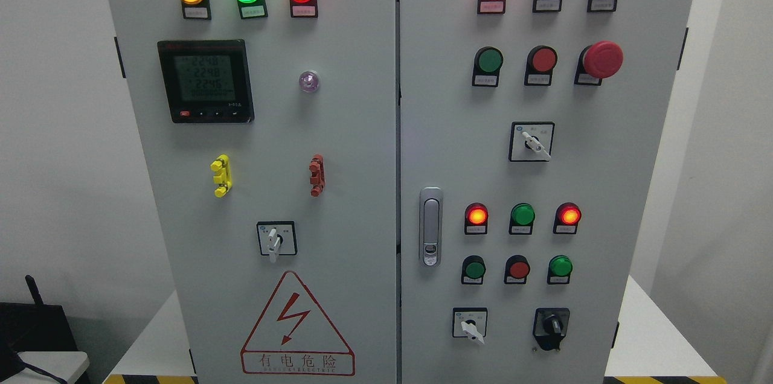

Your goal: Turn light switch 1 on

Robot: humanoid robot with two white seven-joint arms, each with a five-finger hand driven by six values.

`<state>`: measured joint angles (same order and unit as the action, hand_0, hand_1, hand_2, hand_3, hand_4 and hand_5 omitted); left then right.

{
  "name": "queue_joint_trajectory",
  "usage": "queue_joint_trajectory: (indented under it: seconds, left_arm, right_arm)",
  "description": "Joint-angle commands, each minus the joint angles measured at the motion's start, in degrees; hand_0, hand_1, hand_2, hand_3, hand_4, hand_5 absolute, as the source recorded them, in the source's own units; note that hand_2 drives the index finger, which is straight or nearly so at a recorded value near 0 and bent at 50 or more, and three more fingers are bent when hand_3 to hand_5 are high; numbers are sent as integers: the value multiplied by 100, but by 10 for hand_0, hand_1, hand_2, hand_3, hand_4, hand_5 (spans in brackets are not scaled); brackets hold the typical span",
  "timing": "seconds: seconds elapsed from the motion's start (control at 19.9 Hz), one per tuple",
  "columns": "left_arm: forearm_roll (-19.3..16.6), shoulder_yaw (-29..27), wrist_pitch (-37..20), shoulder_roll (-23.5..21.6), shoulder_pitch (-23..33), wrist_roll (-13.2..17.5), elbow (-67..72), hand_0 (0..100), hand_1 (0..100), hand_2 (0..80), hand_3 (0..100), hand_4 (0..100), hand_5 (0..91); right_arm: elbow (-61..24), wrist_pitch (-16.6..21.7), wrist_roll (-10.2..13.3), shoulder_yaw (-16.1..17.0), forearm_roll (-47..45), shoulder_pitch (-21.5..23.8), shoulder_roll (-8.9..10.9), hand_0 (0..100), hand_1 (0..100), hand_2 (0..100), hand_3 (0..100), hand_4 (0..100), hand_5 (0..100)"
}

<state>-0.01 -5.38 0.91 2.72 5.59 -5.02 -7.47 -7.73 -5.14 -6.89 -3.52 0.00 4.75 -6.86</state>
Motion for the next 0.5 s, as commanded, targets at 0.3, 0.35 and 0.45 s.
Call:
queue_joint_trajectory:
  seconds: [0.3,0.35,0.45]
  left_arm:
    - [-43,11,-47,9,-5,-113,-1,395,22,0,0,0,0]
    - [-34,2,-47,9,-5,-113,-9,395,22,0,0,0,0]
    - [-34,-16,-91,18,-5,-113,-9,395,21,0,0,0,0]
  right_arm:
    - [0,-5,4,0,-97,0,0,120,389,0,0,0,0]
    - [0,-5,4,0,-105,0,0,120,389,0,0,0,0]
    - [0,-5,4,0,-105,0,0,120,389,0,0,0,0]
